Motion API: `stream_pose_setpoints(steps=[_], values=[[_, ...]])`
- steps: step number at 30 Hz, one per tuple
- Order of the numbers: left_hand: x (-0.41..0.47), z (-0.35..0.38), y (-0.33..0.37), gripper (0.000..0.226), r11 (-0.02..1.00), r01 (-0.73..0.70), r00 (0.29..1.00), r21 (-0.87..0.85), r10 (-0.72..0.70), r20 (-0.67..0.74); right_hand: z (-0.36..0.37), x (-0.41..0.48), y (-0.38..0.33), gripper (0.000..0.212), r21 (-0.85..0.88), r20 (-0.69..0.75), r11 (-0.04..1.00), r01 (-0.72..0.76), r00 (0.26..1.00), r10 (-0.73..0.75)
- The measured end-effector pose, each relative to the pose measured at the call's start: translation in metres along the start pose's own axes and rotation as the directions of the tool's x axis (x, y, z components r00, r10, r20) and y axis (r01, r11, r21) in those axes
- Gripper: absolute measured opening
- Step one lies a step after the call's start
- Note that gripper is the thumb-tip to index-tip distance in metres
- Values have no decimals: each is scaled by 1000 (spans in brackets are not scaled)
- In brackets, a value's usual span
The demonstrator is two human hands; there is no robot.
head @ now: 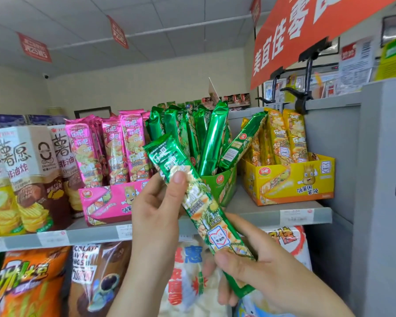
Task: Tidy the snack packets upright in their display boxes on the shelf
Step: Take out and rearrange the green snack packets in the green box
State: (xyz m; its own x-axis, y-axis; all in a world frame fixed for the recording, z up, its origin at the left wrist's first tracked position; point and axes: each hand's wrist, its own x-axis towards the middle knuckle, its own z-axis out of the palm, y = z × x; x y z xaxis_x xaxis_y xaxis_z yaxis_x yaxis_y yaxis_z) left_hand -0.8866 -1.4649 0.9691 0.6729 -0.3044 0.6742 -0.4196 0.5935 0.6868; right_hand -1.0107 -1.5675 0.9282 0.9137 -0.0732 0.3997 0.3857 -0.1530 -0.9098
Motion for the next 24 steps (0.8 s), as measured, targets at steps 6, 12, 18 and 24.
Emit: stream_pose_setpoints(steps=[6,12,18,24], values=[[0,1,-1,33,980,115,993,-161,-117,-4,4,-4,9,70,227,-160,973,-51,983,89],[1,3,-3,58,961,132,991,-242,-133,15,7,-8,9,58,380,-192,922,-71,969,154],[0,6,-3,33,980,106,994,-169,-99,48,15,-4,3,38,77,-315,995,57,949,-30],[2,11,3,49,976,108,988,-190,-128,-91,21,-8,14,36,-511,-471,859,9,834,-288]])
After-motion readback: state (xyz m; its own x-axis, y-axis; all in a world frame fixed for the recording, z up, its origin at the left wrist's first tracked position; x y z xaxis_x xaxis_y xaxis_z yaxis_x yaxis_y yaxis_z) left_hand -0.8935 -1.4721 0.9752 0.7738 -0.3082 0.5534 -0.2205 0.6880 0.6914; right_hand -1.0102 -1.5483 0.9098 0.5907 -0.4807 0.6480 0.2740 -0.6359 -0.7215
